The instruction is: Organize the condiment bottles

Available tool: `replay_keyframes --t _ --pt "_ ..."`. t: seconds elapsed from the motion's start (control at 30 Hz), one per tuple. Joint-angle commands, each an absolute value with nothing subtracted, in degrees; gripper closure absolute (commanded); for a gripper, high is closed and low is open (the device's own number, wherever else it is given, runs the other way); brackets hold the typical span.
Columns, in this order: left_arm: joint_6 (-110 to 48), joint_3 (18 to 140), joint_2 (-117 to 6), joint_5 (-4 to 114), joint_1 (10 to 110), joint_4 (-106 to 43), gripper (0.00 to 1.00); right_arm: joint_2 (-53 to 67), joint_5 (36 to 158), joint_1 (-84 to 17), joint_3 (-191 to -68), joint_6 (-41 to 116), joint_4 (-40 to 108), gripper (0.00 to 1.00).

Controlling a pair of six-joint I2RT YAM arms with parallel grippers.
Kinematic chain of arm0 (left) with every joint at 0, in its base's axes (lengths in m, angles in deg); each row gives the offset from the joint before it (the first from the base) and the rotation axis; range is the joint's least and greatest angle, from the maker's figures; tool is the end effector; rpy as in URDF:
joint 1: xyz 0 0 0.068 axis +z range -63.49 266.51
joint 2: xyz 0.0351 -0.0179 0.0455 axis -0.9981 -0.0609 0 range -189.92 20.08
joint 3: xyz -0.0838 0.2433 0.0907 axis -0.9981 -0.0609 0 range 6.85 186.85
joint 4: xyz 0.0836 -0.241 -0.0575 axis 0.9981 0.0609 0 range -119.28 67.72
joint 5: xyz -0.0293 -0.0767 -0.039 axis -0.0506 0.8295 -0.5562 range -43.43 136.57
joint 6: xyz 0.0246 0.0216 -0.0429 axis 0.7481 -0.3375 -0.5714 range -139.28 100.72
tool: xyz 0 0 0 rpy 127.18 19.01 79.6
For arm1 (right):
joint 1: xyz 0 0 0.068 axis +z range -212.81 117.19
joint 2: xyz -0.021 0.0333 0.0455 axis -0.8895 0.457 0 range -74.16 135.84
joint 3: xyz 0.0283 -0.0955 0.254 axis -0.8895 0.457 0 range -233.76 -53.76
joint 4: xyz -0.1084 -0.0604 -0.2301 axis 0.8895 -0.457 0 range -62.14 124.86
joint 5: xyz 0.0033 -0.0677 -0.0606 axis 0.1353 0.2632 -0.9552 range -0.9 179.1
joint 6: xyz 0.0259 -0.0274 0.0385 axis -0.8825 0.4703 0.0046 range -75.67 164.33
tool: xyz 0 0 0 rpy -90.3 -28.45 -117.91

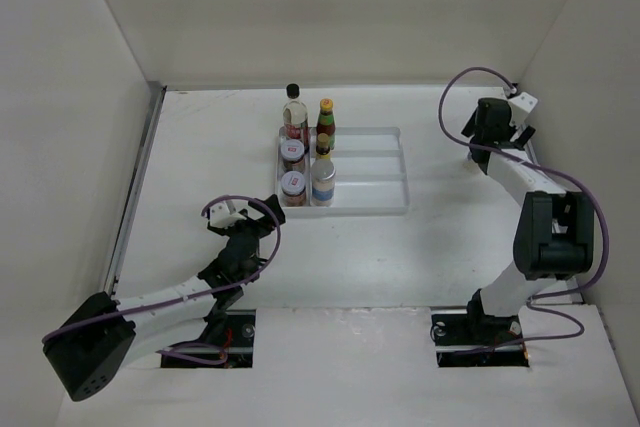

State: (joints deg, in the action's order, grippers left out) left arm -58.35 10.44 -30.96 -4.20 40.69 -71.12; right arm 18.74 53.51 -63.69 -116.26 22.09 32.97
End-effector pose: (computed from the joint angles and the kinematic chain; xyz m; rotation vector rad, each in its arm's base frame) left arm 0.1313 -0.0955 0.1694 -0.5608 1.5490 -0.3961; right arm 0.3617 -0.0262 0.2499 0.7534 1.9035 -0.4299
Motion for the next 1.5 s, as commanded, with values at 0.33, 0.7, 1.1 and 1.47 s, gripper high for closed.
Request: replay_keyframes --t 0.33,0.7,1.1,1.47 --pt "-59.00 11.15 -31.24 -4.23 40.59 -74.37 0.00 16.48 55.71 -64.53 -116.70 22.71 38.73 0.49" --pt "-59.00 11.77 -33.27 -3.18 40.59 -74.63 0.00 1.07 57.81 -48.02 -114.58 23.77 39.78 0.50" --pt "-59.00 11.42 -31.95 -2.48 41.20 -74.63 0.00 14.95 58.17 -36.31 -124.42 23.41 43.39 0.48" --pt "-59.00 11.50 -31.25 -2.13 41.20 -74.37 0.00 21.19 57.90 -35.87 -122.23 23.59 43.12 0.47"
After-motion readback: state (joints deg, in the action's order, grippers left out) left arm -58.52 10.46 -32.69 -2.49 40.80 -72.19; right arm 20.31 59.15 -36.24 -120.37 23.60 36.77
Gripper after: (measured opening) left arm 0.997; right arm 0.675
